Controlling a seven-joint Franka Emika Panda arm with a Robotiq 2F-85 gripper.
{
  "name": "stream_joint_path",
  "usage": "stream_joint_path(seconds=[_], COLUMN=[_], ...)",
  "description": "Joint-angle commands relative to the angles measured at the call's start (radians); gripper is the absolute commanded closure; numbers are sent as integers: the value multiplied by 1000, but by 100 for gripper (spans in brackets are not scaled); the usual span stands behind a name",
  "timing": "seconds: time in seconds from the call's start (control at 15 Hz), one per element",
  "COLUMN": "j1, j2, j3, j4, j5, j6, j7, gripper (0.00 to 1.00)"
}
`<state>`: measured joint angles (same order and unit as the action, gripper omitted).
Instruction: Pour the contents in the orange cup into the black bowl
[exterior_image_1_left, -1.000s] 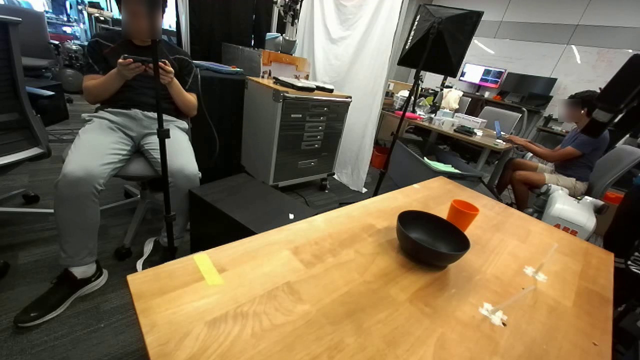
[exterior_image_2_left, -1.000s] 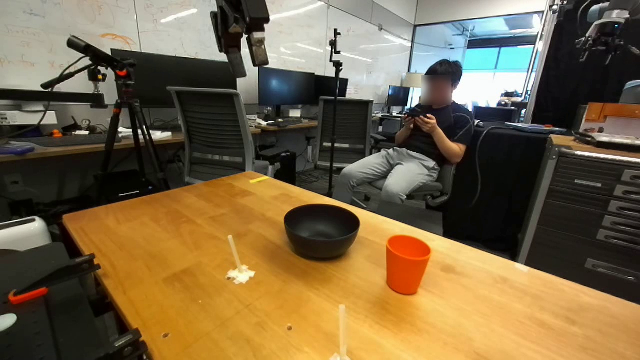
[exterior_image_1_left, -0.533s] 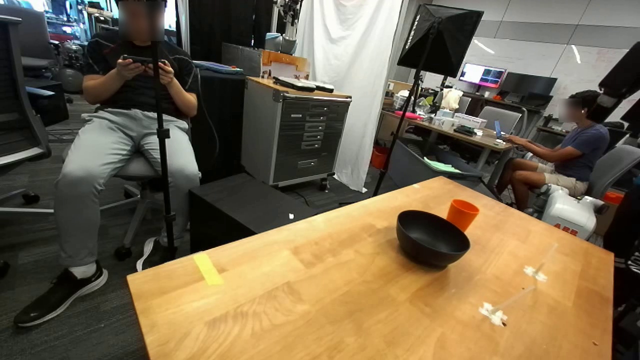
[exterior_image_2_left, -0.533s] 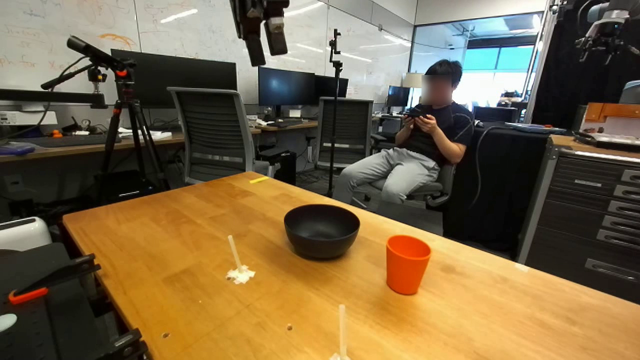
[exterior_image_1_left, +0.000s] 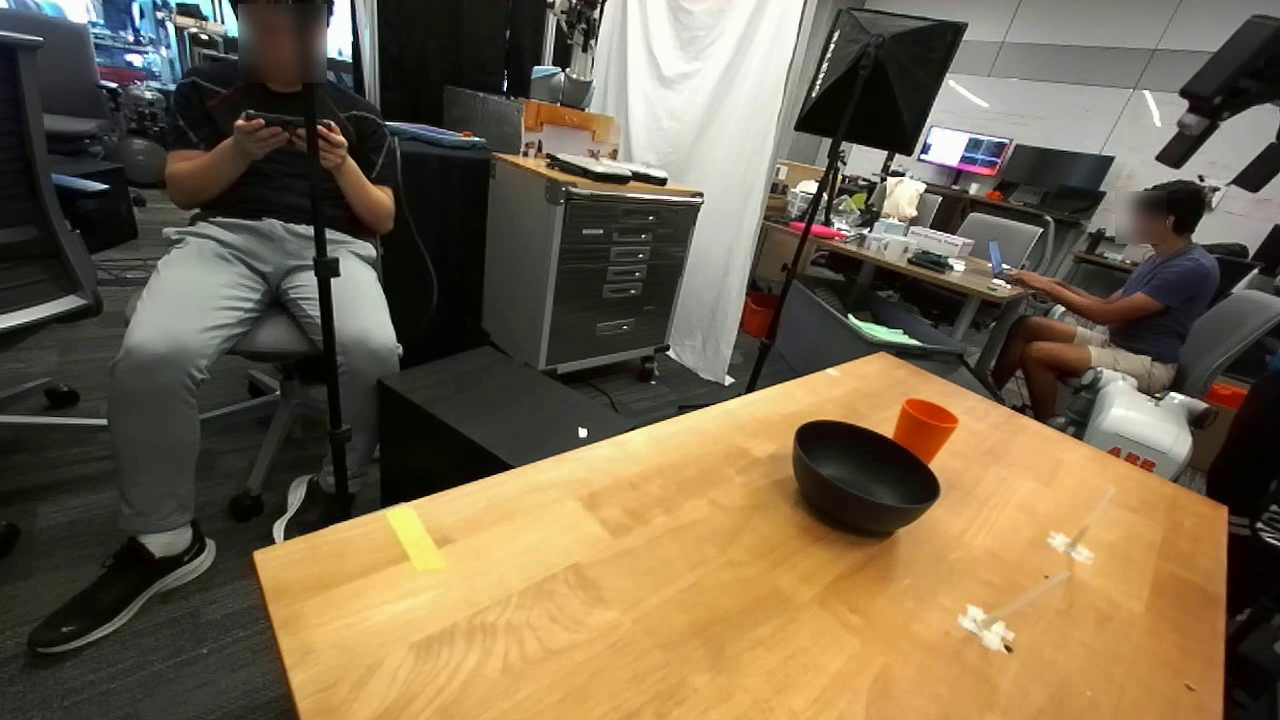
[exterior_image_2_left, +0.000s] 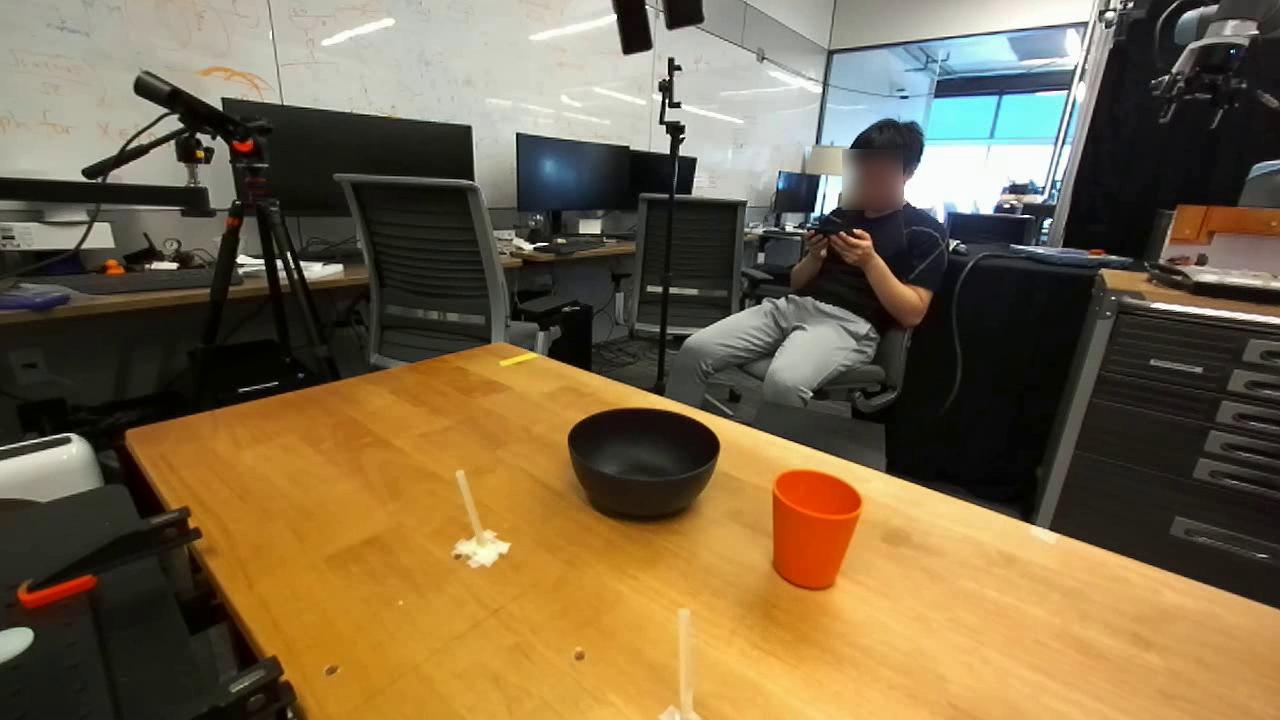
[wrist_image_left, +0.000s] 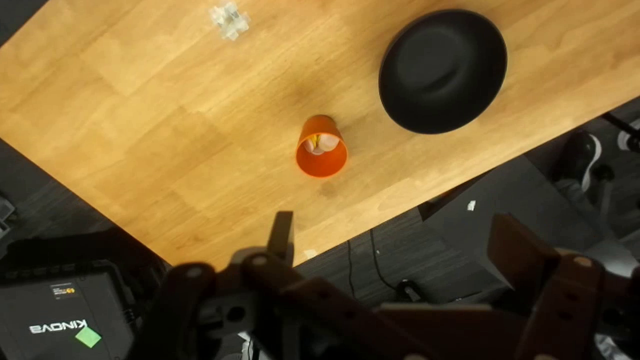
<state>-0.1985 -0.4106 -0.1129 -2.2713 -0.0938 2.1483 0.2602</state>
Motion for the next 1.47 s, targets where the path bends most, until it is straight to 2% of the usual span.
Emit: stream_joint_path(seconds=[0.0,0.73,1.4], j1=[-5,-9,-7], j2=[128,453,635], j3=[-41,-84,-84], j4=[144,402,500], j5=[70,156,160], j6=[-22,-70,-24], j7=[-12,8,59], gripper=[0,0,0])
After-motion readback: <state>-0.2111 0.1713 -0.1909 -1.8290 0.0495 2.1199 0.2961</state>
